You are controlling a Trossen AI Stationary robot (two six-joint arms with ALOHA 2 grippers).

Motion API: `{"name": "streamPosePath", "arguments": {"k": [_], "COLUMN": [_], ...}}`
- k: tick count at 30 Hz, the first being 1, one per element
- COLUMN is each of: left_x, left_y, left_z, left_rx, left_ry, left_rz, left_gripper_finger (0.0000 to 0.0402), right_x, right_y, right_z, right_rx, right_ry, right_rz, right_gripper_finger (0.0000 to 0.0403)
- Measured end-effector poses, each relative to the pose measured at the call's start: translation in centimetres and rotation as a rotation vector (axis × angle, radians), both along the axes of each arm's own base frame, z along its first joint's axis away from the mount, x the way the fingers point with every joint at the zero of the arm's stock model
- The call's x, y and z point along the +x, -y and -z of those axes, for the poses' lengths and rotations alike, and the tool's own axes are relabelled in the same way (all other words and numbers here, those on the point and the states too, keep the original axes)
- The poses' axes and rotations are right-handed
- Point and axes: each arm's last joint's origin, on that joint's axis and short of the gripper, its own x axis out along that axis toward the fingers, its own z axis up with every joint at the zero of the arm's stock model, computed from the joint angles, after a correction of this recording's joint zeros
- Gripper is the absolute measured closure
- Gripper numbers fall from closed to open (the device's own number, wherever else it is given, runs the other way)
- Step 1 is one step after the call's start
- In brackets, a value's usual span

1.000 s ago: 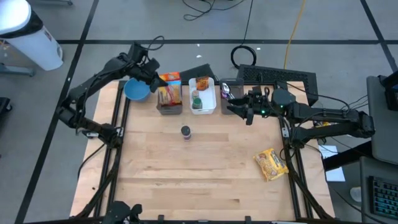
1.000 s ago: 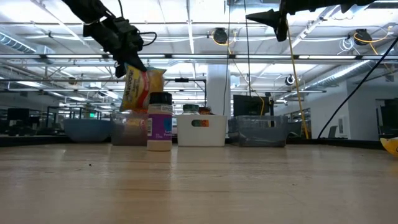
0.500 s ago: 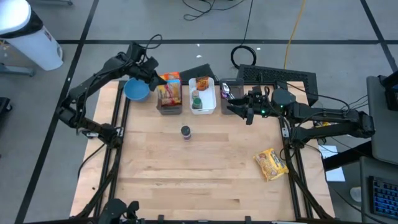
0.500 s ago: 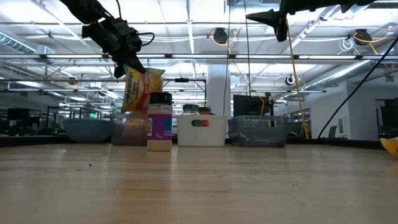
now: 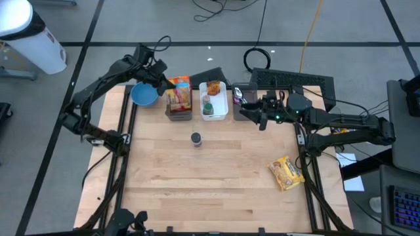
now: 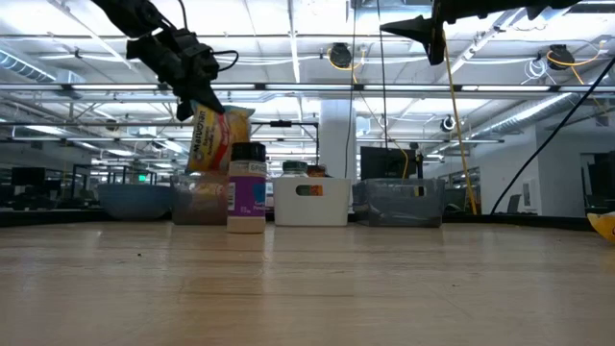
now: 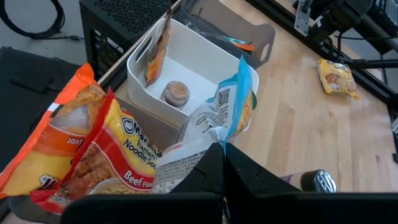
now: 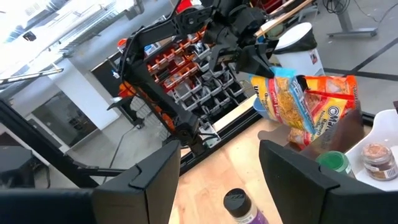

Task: Pick & Place Food Item
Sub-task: Put the blue noodle pack into the left black bin

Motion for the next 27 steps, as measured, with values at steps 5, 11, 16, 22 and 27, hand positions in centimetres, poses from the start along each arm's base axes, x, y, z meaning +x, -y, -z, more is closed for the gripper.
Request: {"name": "streamPosePath", "arguments": {"k": [5,11,16,22,27], "left_x": [0.3,0.6,0.8,1.2,1.5], "left_y": [-0.5,-1.0,-1.3,-2.0,-2.4], "left_z": [0.8,1.6,2.0,3.2,3.9], "left_rx": [-0.025,-0.047,-0.043,-0.071,-0.078], "left_ry": [-0.015,-0.033,-0.035,-0.059,-0.068], "left_rz": [0.0,0.004,0.01,0.006,0.014], "left_gripper_finger": [0.0399,0.0397,0.0397,0.0397,0.0398], "right_x": [0.0,0.0,0.0,0.0,0.0], "right_y": [0.0,0.0,0.0,0.0,0.0], "right_z": [0.0,0.0,0.0,0.0,0.0], "right_rx": [0.0,0.014,0.022,0.026,0.037], "right_ry": [0.0,0.003,0.004,0.005,0.007], "right_rz": [0.0,0.0,0.0,0.0,0.0], "right_gripper_finger": [0.019,0.019,0.019,0.019,0.019]}}
